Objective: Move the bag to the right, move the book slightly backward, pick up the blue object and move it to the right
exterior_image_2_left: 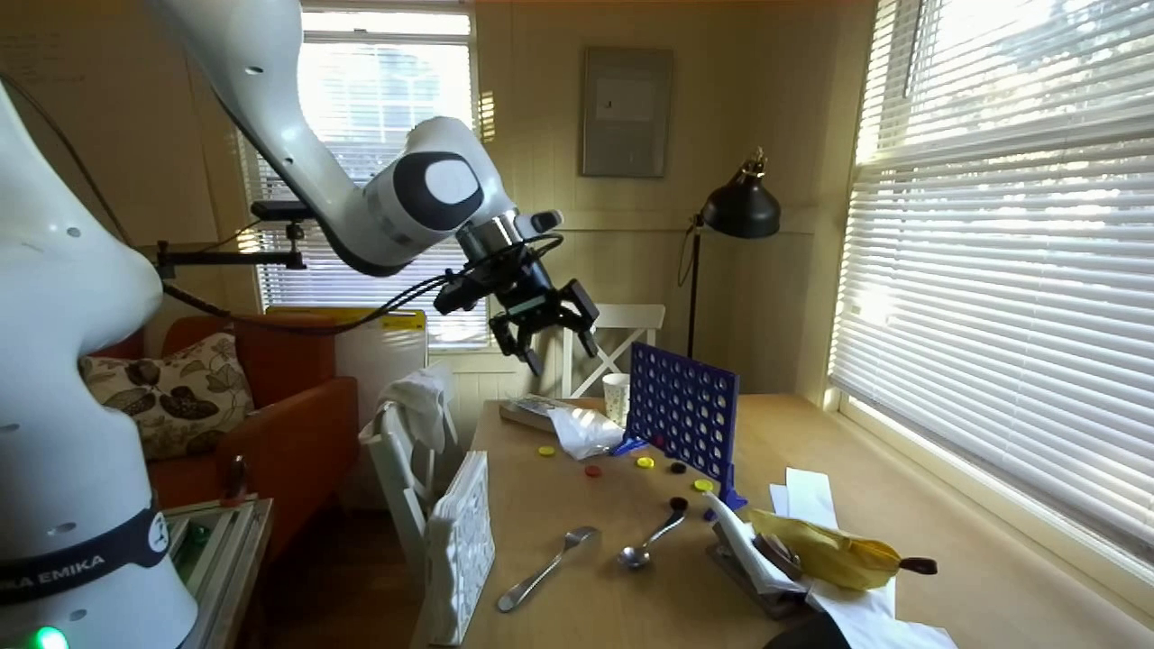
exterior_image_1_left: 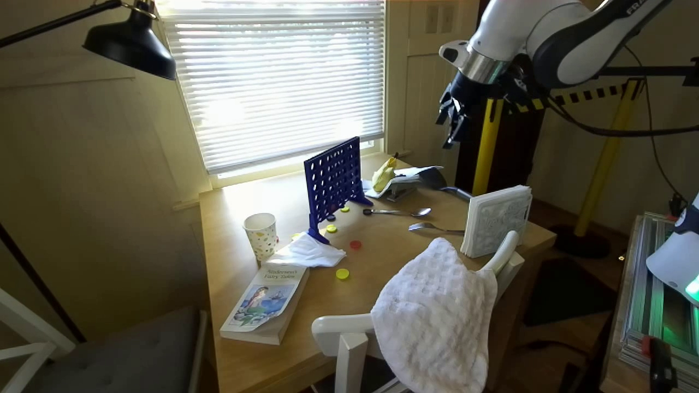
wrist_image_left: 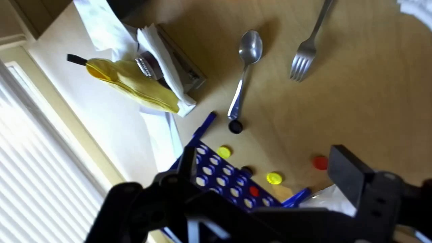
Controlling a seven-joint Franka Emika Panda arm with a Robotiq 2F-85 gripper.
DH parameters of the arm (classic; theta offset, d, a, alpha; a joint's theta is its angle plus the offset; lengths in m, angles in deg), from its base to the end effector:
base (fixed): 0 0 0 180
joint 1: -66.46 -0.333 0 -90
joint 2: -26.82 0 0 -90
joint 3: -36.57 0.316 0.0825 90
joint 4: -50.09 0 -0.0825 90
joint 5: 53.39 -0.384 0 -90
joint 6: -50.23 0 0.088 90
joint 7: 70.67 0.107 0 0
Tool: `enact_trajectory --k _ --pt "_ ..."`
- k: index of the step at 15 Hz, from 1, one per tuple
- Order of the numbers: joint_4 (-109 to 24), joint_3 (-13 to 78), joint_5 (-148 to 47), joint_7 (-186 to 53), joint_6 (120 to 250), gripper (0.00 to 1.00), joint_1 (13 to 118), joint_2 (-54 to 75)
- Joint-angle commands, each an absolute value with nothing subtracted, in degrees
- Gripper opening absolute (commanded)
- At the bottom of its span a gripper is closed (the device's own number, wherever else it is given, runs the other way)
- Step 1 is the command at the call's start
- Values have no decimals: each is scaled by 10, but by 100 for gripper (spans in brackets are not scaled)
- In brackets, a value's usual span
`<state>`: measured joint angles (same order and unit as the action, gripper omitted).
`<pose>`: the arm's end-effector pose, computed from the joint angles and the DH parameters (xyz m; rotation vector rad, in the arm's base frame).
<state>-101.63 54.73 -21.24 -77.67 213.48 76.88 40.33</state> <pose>0.4356 0.0860 0.3559 2.5476 1.0343 0.5531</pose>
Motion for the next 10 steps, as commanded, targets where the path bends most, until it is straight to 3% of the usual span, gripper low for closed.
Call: enact_trajectory --k 1,5,6,10 --pt "-884 586 -173 -656 2066 100 825 323" --pt "-738 605 -141 -612 1978 100 829 233" --pt "-703 538 -121 -634 1968 100 754 210" --pt "-610 498 -178 -786 2018 100 675 132"
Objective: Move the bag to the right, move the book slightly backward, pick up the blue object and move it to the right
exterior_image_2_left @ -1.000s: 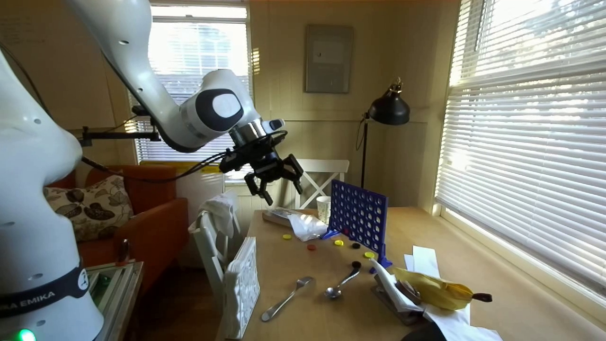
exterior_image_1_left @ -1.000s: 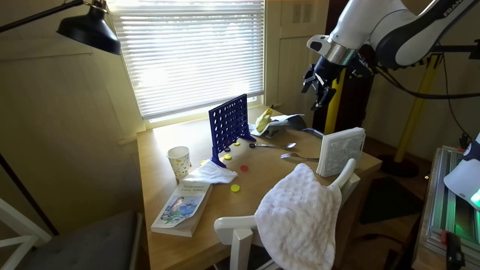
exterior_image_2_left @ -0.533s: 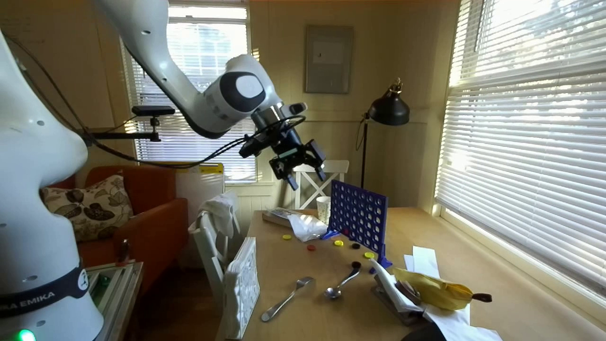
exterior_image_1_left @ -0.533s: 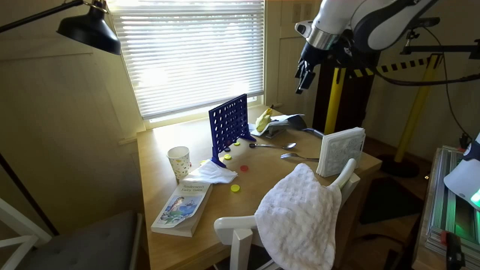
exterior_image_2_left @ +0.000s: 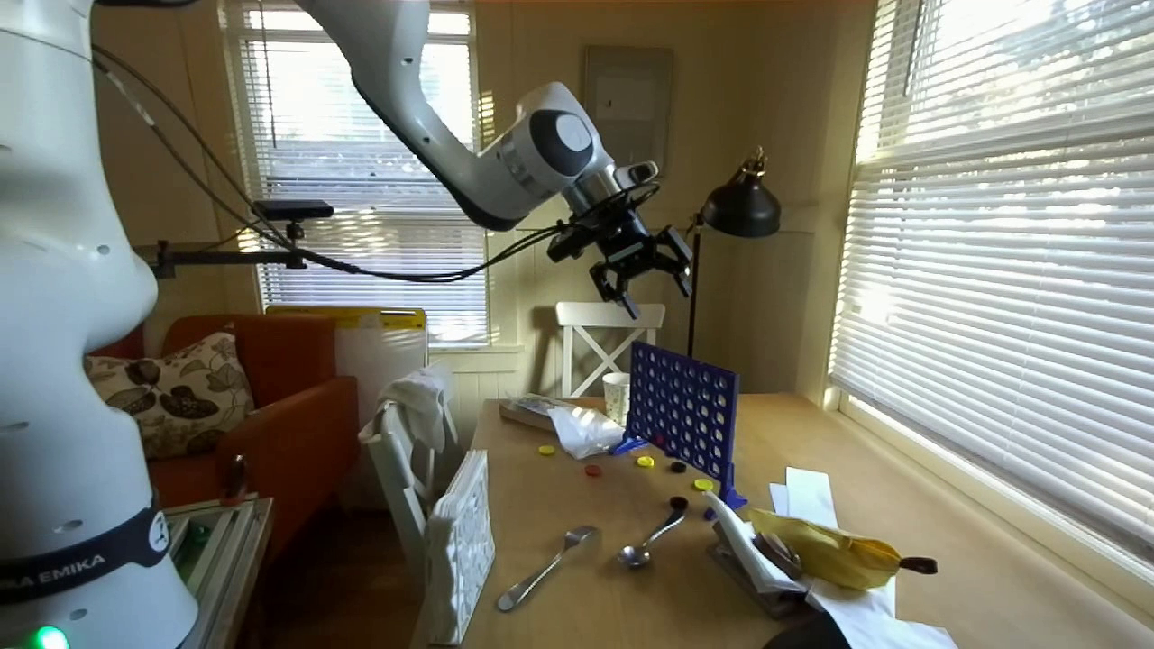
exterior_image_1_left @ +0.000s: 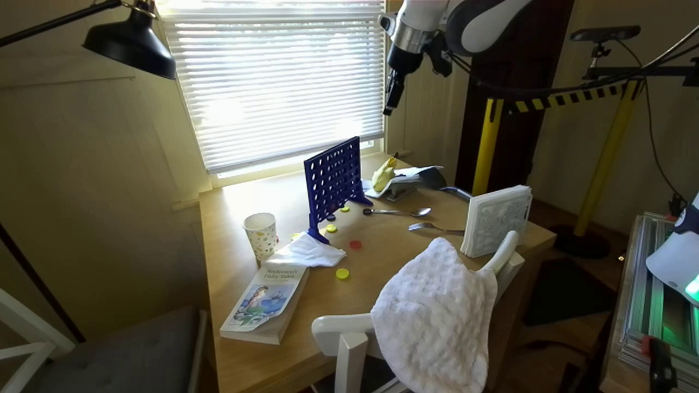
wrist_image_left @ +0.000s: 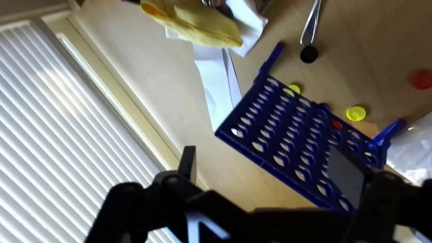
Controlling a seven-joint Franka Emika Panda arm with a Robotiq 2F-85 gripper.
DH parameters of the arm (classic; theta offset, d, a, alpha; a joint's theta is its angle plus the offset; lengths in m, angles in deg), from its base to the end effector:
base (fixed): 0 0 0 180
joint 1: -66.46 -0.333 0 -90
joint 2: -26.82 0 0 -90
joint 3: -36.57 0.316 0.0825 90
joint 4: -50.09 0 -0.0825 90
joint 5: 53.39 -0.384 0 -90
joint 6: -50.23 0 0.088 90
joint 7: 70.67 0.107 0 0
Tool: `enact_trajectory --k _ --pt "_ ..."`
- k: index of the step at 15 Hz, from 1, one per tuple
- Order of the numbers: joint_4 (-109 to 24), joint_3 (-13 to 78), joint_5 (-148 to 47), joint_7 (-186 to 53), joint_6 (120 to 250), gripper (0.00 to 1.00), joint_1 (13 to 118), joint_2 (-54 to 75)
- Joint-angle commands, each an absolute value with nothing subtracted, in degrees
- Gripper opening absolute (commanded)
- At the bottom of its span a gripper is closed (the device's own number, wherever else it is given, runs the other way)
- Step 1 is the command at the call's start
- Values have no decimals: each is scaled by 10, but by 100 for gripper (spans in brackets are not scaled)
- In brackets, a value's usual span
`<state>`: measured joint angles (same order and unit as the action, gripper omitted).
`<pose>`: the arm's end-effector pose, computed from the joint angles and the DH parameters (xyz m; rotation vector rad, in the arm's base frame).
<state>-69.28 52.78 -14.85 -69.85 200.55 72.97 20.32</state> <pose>0.5879 0.1116 0.4175 2.5458 0.8785 0.6298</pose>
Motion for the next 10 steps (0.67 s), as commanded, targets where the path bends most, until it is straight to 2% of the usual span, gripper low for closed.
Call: enact_trajectory --k 1,2,4,5,6,10 --pt "-590 495 -194 -822 2026 100 662 113" --pt "-565 497 -222 -862 2031 100 652 90" --pt "-523 571 -276 -945 2001 100 700 48" --pt "-490 524 -327 -972 1946 100 651 34" --pt "-561 501 -289 -921 2003 100 640 86" --pt "-509 502 -324 -962 1965 100 633 45"
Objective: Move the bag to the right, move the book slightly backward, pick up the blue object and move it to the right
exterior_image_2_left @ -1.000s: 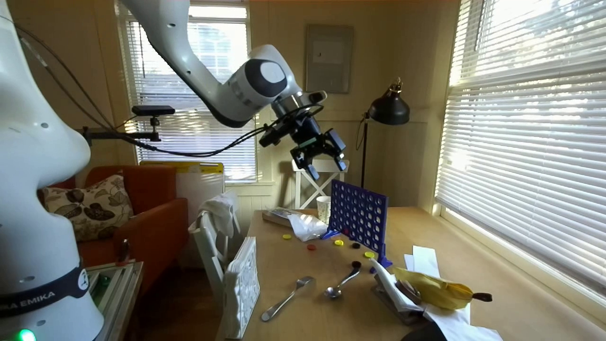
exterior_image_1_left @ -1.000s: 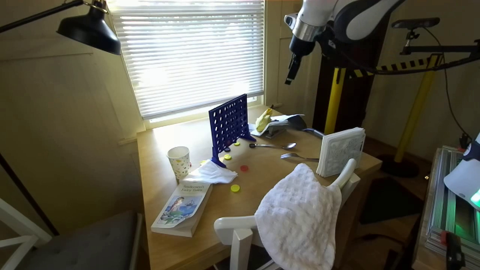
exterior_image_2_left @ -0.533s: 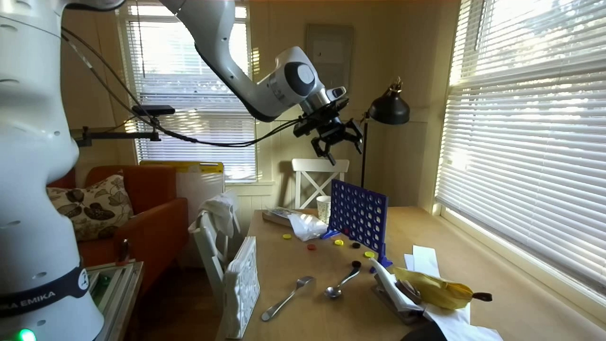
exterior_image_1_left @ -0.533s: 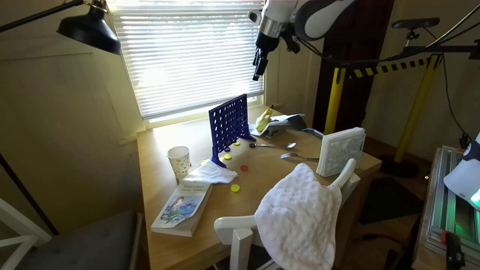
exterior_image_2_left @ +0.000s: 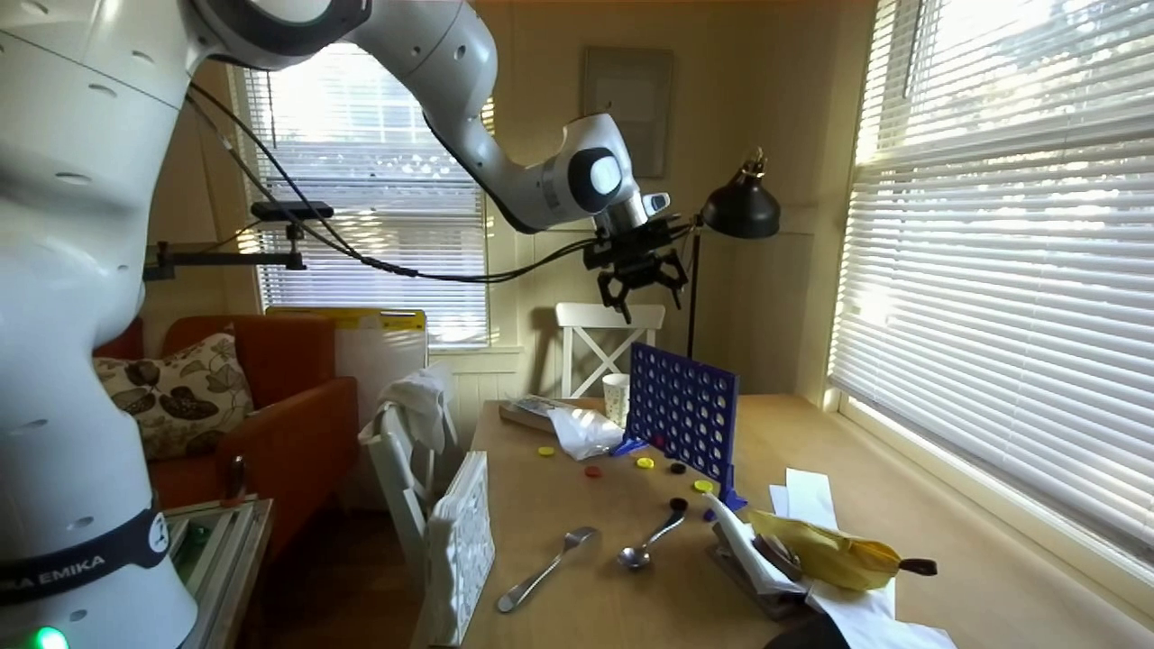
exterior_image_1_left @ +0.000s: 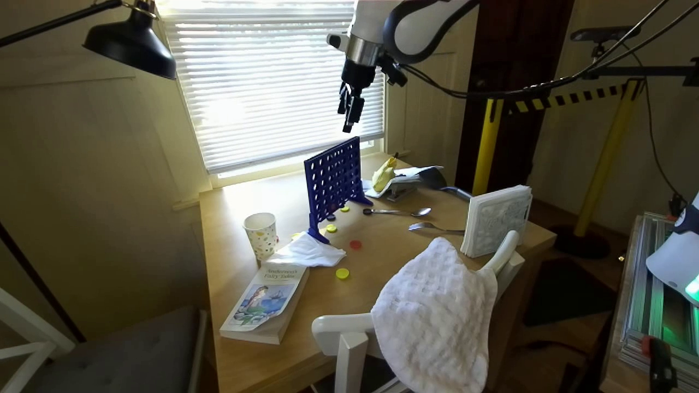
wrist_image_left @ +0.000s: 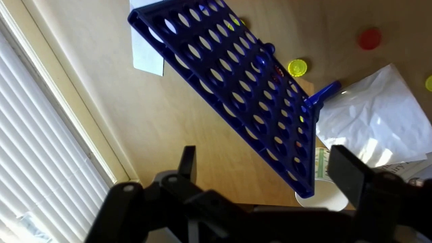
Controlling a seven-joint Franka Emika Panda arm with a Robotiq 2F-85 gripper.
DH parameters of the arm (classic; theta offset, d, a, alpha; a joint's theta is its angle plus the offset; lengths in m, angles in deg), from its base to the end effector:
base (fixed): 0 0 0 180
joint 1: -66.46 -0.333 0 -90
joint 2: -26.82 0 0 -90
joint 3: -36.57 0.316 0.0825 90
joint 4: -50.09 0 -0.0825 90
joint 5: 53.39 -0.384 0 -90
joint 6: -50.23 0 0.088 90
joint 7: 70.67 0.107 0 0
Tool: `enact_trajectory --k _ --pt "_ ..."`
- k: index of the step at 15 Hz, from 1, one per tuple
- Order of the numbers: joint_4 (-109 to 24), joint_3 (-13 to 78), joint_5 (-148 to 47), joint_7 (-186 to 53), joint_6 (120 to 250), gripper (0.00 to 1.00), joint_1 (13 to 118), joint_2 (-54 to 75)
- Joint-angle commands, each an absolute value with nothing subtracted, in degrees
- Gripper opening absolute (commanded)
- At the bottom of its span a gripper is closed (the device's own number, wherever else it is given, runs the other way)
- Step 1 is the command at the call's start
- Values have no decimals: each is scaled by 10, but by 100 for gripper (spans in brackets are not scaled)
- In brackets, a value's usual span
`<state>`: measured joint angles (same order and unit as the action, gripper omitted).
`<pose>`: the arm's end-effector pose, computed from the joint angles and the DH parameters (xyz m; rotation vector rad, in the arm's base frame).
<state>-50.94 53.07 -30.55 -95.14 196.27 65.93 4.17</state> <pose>0.6583 0.1851 0.3925 2.5467 1.3352 0.5816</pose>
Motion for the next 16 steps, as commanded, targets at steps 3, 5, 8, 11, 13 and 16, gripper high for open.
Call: enact_trajectory --k 3,5,8,11,13,16 --pt "-488 589 -433 -1085 1946 100 700 16" --pt "-450 622 -488 -1172 1902 100 726 -8" --pt "-375 604 -570 -1286 1783 100 722 -37" --pt "-286 562 -587 -1354 1645 100 708 -70" --pt "-246 530 -562 -1374 1608 100 689 -91" --pt "-217 526 -573 -1485 1613 100 688 -117"
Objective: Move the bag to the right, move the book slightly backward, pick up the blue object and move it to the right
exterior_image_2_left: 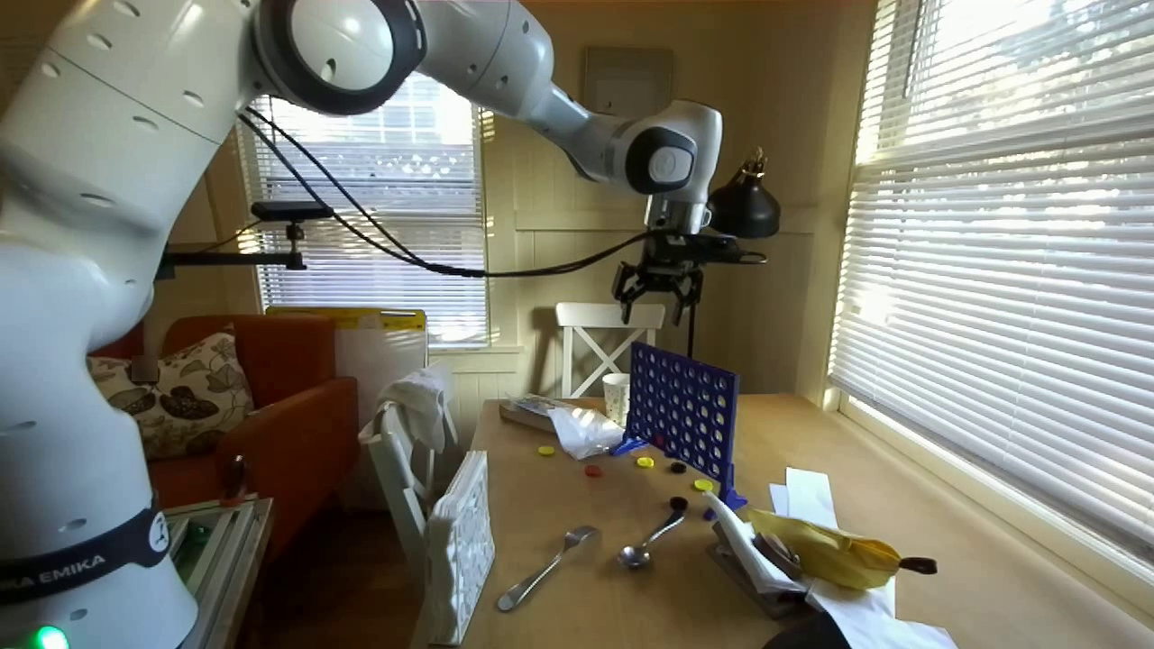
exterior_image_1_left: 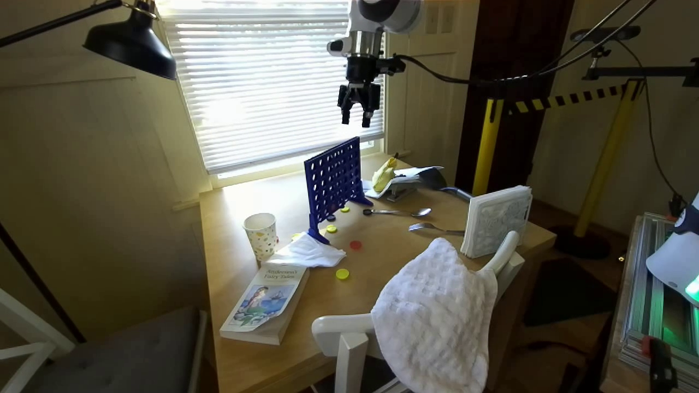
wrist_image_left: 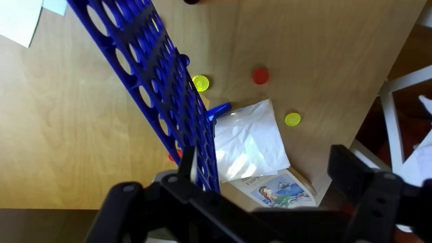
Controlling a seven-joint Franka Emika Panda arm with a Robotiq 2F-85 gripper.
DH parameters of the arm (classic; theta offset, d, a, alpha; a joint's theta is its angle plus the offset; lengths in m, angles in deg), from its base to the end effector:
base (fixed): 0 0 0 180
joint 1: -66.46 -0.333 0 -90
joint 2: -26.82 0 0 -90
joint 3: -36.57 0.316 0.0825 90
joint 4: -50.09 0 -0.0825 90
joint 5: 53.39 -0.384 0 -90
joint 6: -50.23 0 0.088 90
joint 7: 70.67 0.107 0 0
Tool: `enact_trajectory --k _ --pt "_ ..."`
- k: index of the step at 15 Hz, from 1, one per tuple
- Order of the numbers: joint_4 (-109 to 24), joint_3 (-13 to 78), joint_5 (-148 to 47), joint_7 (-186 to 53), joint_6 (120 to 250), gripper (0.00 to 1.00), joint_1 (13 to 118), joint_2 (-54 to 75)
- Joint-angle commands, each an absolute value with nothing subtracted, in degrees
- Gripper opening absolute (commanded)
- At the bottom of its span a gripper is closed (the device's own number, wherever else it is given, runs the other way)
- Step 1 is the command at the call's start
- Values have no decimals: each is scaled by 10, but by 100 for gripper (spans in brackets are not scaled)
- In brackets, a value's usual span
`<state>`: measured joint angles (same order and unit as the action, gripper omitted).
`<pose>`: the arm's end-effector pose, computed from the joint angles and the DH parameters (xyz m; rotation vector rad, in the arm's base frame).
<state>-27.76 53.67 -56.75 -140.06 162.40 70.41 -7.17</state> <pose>0.7091 0.1238 0.3910 -2.2912 -1.8684 -0.1926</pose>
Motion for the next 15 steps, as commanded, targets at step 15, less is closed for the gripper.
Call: enact_trajectory --k 15 --pt "-69 471 -541 -1669 1657 100 624 -248"
